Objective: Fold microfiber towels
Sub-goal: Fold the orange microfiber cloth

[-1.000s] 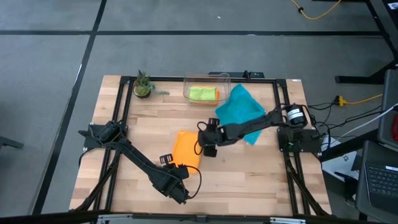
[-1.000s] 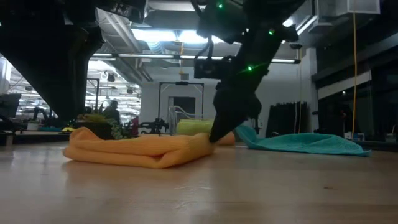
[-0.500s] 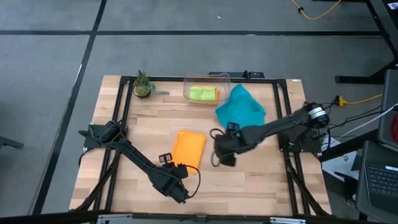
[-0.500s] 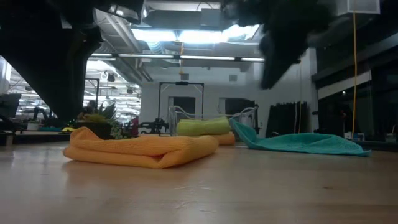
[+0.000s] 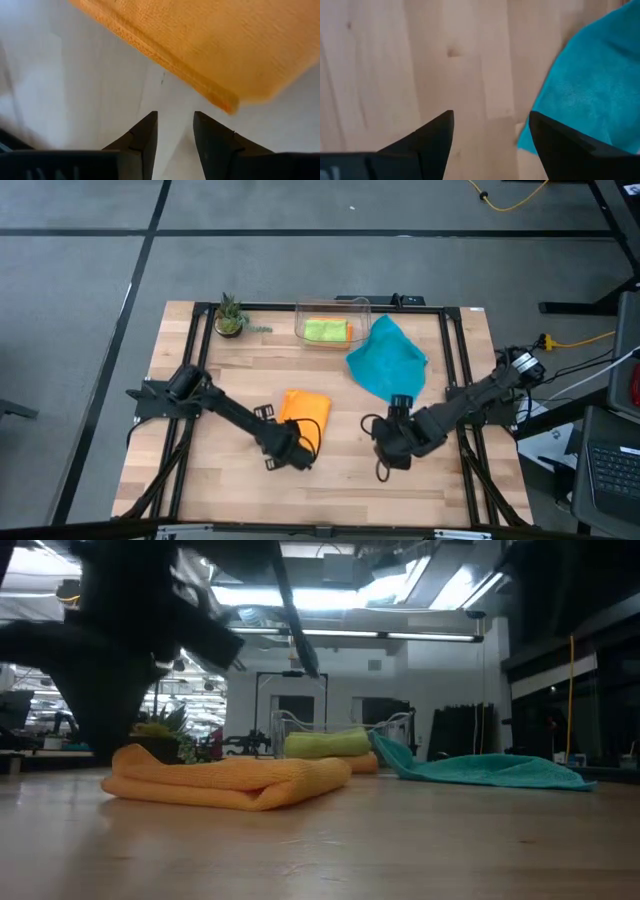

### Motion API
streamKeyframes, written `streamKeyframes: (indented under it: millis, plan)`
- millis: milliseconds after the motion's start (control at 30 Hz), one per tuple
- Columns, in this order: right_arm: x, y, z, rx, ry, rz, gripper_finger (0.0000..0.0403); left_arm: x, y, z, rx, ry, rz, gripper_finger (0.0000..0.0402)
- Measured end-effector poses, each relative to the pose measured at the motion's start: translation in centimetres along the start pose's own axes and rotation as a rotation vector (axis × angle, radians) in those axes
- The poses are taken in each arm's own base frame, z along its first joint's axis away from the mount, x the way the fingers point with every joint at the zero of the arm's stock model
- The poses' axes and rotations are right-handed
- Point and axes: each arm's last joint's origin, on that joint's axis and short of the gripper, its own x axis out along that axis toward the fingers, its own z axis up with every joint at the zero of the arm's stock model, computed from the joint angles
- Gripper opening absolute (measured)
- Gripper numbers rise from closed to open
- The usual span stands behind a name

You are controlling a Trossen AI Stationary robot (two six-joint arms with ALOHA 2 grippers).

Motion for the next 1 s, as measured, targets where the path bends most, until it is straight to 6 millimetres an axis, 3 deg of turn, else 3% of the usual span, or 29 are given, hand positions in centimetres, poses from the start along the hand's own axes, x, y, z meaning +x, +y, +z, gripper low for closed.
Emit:
streamKeyframes:
  millis: [233,433,767,1000]
  plan:
    - [-0.9,2.1,-1.7,-0.045,-0.015,0.020,0.0261,0.5,-0.4,2.2,0.020,-0.097,-0.168,0.0118]
    - [-1.4,3.4,-2.7,-0.073,-0.029,0.035,0.0261,-0.6,-1.8,4.0,0.091,-0.275,-0.334,0.0118]
    - [-1.7,4.5,-3.1,-0.070,-0.078,0.084,0.0261,-4.8,-1.0,2.9,0.096,-0.208,-0.228,0.0117]
    - [-0.5,5.5,-2.7,-0.175,-0.163,0.155,0.0261,-5.5,-3.3,1.9,0.217,-0.330,-0.272,0.0117]
